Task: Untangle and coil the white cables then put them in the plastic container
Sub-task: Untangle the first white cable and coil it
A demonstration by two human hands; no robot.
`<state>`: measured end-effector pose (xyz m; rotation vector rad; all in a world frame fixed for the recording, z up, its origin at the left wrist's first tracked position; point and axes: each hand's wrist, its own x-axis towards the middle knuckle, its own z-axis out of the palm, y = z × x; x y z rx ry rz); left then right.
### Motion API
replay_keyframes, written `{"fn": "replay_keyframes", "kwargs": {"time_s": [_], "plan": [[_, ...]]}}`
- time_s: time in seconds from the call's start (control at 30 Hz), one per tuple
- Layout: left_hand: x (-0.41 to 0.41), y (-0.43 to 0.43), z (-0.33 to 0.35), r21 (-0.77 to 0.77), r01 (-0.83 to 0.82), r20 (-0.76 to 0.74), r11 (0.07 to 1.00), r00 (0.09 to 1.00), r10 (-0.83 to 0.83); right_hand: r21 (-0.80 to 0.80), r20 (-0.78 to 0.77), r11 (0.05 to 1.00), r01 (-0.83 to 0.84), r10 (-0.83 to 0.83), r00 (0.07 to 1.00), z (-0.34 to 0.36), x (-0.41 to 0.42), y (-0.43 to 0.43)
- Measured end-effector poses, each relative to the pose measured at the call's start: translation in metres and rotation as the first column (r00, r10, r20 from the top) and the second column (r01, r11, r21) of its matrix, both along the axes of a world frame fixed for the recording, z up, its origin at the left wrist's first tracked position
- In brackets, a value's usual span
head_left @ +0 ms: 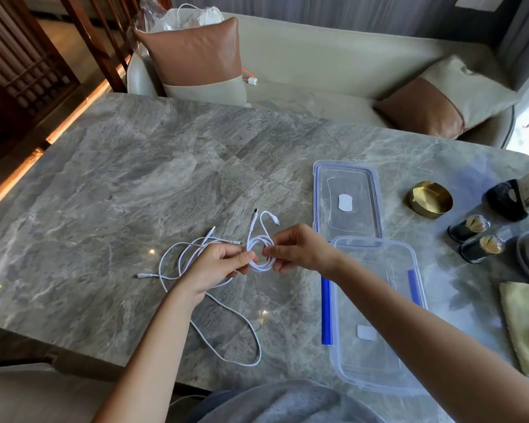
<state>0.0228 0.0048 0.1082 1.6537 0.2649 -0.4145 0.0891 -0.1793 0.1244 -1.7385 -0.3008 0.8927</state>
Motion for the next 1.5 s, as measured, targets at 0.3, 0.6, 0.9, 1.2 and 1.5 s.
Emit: {"fn": "replay_keyframes", "kwargs": {"time_s": [0.3, 0.6, 0.9, 1.2, 1.5], "plan": [[0.005, 0.019, 0.011, 0.053, 0.084, 0.04, 0.995, 0.995, -0.086, 0.062, -0.086, 0.991, -0.118, 0.123, 0.989, 0.006, 0.005, -0.009], [0.024, 0.012, 0.003, 0.657, -0.129, 0.492, 0.743, 0.82, -0.293, 0.013, -0.023, 0.966, -0.26, 0.26, 0.965, 0.007, 0.009, -0.013], [0.004, 0.01, -0.004, 0.103, 0.027, 0.002, 0.994, 1.0, -0.028, -0.183, 0.271, 0.976, -0.115, 0.162, 0.949, -0.009, 0.016, -0.016], [-0.01, -0.014, -0.006, -0.538, -0.455, -0.341, 0.709, 0.887, 0.311, -0.09, 0.355, 0.994, 0.067, -0.031, 0.935, -0.021, 0.006, -0.004], [-0.008, -0.023, -0.005, -0.582, -0.569, -0.373, 0.581, 0.822, 0.431, 0.079, 0.068, 0.993, 0.088, -0.093, 0.993, -0.017, 0.0, -0.01]]}}
